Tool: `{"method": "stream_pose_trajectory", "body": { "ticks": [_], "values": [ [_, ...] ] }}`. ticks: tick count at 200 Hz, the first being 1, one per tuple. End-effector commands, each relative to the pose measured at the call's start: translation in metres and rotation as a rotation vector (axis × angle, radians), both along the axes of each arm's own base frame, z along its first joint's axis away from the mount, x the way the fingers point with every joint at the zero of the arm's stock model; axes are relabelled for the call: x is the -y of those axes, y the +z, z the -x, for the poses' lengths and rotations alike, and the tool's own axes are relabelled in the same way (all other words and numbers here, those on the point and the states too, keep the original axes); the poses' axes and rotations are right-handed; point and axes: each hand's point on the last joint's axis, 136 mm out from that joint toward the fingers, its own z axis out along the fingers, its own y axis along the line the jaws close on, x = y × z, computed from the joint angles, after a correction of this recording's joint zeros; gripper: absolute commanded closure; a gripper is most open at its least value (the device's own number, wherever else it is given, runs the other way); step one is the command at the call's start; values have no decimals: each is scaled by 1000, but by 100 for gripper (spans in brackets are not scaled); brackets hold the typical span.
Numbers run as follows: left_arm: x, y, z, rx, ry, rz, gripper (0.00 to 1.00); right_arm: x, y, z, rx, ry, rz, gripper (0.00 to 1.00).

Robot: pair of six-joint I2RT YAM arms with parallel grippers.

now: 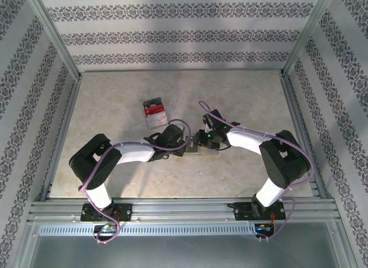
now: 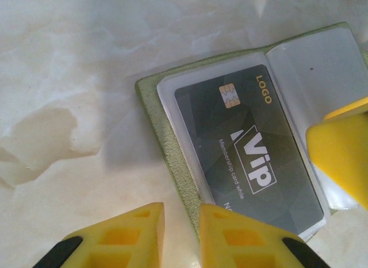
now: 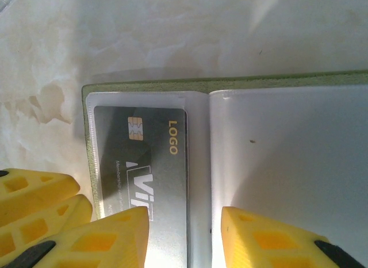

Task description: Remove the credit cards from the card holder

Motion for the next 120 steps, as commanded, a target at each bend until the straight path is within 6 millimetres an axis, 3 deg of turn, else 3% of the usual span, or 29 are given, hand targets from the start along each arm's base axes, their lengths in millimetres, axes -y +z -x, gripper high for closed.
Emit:
{"method": "stream_pose_trajectory", "body": {
  "ticks": [1,72,120],
  "values": [
    [10,-1,1,1,-10,25,79,-13,8,-6,20,26,-24,63],
    [9,-5,2,-7,-10,25,83,-17,20,-8,51,37,-4,67],
    [9,-8,4,-14,-11,26,84,-14,2,-4,8,22,19,66]
  ]
}}
